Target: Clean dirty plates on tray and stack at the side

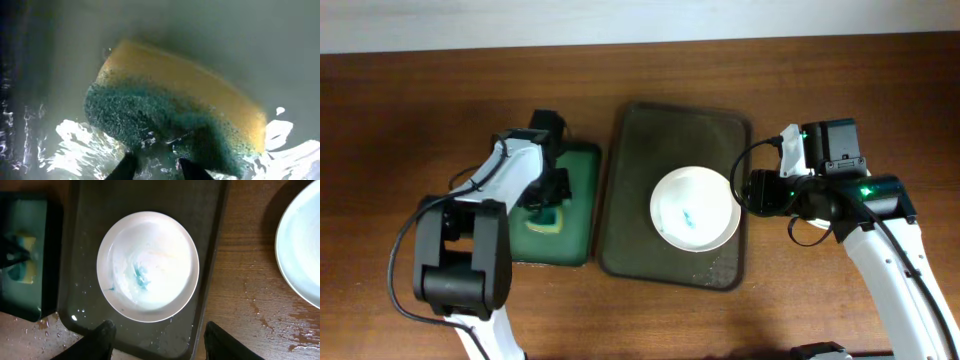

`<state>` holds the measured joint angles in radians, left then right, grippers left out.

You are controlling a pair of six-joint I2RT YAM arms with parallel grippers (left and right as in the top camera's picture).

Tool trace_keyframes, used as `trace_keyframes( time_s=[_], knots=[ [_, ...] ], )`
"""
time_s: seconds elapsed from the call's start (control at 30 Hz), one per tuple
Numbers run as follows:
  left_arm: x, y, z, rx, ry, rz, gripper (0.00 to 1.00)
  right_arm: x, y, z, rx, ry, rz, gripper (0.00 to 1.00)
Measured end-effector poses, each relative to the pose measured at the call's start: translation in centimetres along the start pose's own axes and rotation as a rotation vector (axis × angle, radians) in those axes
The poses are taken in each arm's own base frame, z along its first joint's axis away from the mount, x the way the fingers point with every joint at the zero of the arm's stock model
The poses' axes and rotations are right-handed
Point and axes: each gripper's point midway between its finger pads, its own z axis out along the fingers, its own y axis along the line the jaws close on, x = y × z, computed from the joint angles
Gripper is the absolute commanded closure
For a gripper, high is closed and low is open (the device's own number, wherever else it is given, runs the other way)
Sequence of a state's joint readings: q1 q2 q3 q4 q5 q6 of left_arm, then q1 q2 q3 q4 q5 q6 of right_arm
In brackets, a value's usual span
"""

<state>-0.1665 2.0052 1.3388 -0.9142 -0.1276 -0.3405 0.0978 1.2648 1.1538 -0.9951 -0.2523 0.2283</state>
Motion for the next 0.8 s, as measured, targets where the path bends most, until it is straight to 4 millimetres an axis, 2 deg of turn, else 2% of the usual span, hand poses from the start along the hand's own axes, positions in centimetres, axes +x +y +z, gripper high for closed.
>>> trace_keyframes(
  time_s=[0.13,0.17,0.2,0.23,0.27,0.33,0.37,0.4,0.43,0.57,0.63,0.67,0.7,0.73,0.8],
  knots=[
    [0.3,0.2,-0.2,-0.011,0.032,0.001,1.0,0.0,0.0,0.0,0.0,0.0,-0.001,0.41],
    [0.5,0.1,-0.7,-0.001,0.058,0.003,0.7,0.0,0.0,0.0,0.0,0.0,0.0,0.42],
    [0.7,0.0,-1.1,0.007,0.073,0.007,0.46,0.0,0.0,0.0,0.0,-0.001,-0.001,0.42],
    [0.6,-0.3,-1.7,0.028,0.078,0.021,0.38,0.0,0.0,0.0,0.0,-0.002,-0.001,0.42],
    [0.4,-0.6,-2.0,0.04,0.069,0.029,0.37,0.0,0.0,0.0,0.0,-0.002,-0.001,0.41],
    [-0.4,-1.0,-2.1,0.06,0.037,0.029,0.41,-0.1,0.0,0.0,-0.001,-0.002,-0.001,0.42],
    [-0.9,-1.2,-1.8,0.069,0.01,0.027,0.59,0.0,0.0,0.0,0.0,-0.001,-0.001,0.42],
    [-1.1,-1.4,-1.2,0.077,-0.015,0.027,0.82,0.0,0.0,0.0,0.0,0.0,-0.001,0.42],
    [-0.7,-1.3,-0.1,0.076,-0.02,0.027,1.0,0.0,0.0,0.0,0.0,0.001,0.0,0.42],
    [0.3,-0.5,0.3,0.067,-0.047,0.024,1.0,0.0,0.0,0.0,0.0,0.0,0.0,0.41],
    [2.1,-0.1,-0.4,0.046,0.052,0.035,1.0,0.0,0.0,0.0,0.0,0.0,-0.001,0.42],
    [2.2,-0.1,-1.8,0.046,0.089,0.039,1.0,0.0,0.0,0.0,0.0,0.001,0.0,0.42],
    [1.6,-0.2,-2.8,0.052,0.08,0.039,1.0,0.0,0.0,0.0,0.0,0.0,-0.001,0.42],
    [0.6,-0.4,-4.8,0.058,0.065,0.04,1.0,0.0,0.0,0.0,0.0,0.001,0.0,0.42],
    [-0.8,-1.0,-7.0,0.073,0.021,0.045,1.0,0.0,0.0,0.0,0.0,0.001,0.0,0.42]
  ],
)
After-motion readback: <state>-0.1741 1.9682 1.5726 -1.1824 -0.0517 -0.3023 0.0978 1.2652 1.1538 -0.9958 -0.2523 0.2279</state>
